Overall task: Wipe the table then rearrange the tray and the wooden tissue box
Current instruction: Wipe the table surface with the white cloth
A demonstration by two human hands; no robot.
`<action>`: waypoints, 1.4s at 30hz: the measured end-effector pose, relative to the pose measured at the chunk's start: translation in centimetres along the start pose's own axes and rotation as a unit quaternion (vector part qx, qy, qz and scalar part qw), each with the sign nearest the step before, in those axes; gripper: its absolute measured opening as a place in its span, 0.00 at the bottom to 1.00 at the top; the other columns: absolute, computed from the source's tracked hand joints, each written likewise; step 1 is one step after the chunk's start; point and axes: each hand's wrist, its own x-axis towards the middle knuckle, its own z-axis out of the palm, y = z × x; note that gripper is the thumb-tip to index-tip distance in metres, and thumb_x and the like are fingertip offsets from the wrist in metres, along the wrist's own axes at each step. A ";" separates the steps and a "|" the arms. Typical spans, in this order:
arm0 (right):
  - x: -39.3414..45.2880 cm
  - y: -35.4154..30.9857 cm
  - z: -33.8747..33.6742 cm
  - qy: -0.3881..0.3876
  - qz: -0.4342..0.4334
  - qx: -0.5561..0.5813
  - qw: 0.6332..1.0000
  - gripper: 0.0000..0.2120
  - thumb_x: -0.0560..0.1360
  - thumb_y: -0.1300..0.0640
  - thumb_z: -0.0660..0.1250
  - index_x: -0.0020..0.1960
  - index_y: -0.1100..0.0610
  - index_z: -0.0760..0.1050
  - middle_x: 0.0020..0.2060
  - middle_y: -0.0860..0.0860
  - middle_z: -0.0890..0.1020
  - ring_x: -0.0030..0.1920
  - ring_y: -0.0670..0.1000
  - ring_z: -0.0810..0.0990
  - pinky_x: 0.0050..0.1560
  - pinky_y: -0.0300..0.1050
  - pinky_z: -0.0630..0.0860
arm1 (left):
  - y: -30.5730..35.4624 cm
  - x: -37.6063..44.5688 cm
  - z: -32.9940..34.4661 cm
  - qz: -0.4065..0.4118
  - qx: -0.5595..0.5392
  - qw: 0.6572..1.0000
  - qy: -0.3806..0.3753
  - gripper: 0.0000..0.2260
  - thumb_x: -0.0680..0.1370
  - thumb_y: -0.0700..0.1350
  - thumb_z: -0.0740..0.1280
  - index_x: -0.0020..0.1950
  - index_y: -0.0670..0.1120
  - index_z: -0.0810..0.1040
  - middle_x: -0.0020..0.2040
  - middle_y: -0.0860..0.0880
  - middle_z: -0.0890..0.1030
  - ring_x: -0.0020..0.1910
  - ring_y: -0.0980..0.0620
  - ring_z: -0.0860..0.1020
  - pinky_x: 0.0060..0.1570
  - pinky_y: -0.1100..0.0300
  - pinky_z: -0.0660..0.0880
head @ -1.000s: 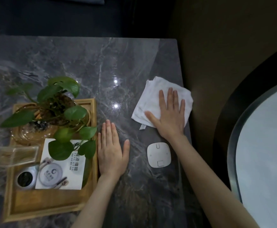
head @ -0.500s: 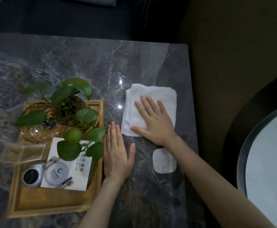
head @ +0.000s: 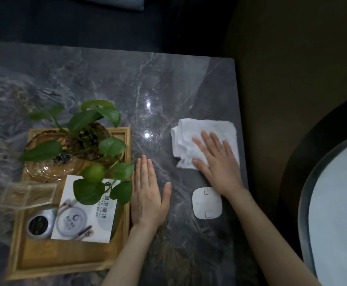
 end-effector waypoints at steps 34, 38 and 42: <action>-7.8 -5.4 -7.3 -0.124 0.111 0.390 0.906 0.18 0.75 0.43 0.60 0.58 0.51 0.78 0.56 0.50 0.81 0.57 0.49 0.78 0.63 0.53 0.71 | 1.1 -5.3 -7.8 -0.036 -0.145 0.960 -0.237 0.29 0.78 0.59 0.48 0.75 0.45 0.53 0.77 0.47 0.52 0.75 0.51 0.51 0.73 0.54 0.49; -10.6 -8.1 -10.3 -0.104 0.155 0.571 0.800 0.17 0.76 0.46 0.60 0.59 0.54 0.78 0.52 0.52 0.84 0.53 0.51 0.82 0.57 0.50 0.75 | 0.5 -7.3 -11.0 -0.077 -0.339 0.909 -0.232 0.29 0.75 0.59 0.60 0.72 0.47 0.62 0.72 0.48 0.66 0.70 0.49 0.65 0.66 0.56 0.62; -12.7 -12.0 -11.3 -0.111 0.197 0.782 0.581 0.18 0.77 0.46 0.58 0.47 0.53 0.84 0.44 0.53 0.86 0.44 0.51 0.85 0.44 0.47 0.81 | -1.3 -8.5 -13.4 -0.090 -0.492 0.839 -0.213 0.29 0.74 0.50 0.65 0.72 0.44 0.61 0.66 0.50 0.70 0.63 0.54 0.69 0.56 0.63 0.65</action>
